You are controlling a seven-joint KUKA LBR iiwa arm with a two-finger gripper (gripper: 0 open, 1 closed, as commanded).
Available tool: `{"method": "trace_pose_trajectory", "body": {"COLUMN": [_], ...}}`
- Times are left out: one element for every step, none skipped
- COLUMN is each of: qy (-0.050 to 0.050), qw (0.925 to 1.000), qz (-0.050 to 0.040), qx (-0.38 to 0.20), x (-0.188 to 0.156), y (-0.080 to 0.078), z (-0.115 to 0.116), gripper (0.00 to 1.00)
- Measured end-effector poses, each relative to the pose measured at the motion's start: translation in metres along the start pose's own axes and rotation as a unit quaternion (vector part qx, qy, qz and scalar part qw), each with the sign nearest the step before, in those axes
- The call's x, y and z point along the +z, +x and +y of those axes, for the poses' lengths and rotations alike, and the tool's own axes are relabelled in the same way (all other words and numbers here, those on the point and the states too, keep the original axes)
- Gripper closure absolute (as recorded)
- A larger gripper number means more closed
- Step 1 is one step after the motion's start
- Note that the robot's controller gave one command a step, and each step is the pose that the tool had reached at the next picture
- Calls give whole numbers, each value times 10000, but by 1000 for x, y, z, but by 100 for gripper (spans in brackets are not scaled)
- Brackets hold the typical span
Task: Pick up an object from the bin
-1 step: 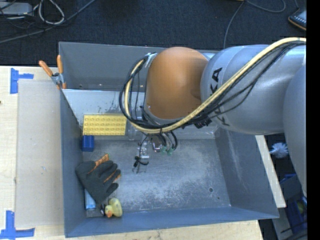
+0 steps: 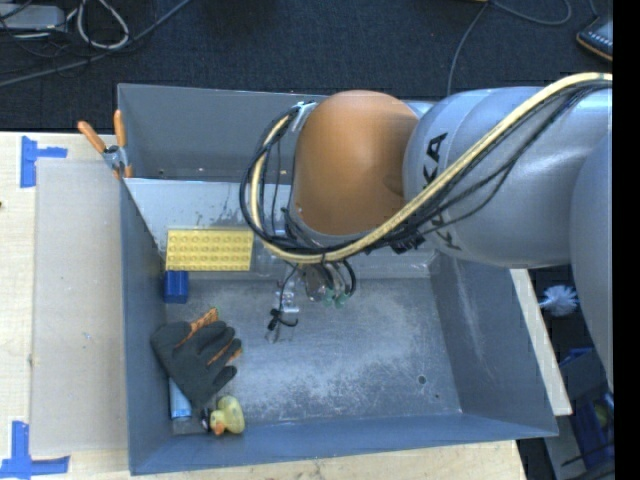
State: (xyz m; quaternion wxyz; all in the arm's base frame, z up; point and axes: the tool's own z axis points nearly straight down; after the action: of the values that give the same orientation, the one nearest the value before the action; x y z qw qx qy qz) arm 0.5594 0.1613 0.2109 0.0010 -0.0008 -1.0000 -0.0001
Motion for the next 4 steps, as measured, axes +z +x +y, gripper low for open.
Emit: {"method": "trace_pose_trajectory", "body": {"qy": [0, 5, -2, 0], "qw": [9989, 9924, 9682, 9453], "qz": [-12, -21, 9, -32], "qx": [-465, -1229, -2504, -3262], "x": [65, 60, 69, 136], "y": [5, 15, 12, 2], "z": [35, 62, 83, 86], "gripper": [0, 0, 0, 0]}}
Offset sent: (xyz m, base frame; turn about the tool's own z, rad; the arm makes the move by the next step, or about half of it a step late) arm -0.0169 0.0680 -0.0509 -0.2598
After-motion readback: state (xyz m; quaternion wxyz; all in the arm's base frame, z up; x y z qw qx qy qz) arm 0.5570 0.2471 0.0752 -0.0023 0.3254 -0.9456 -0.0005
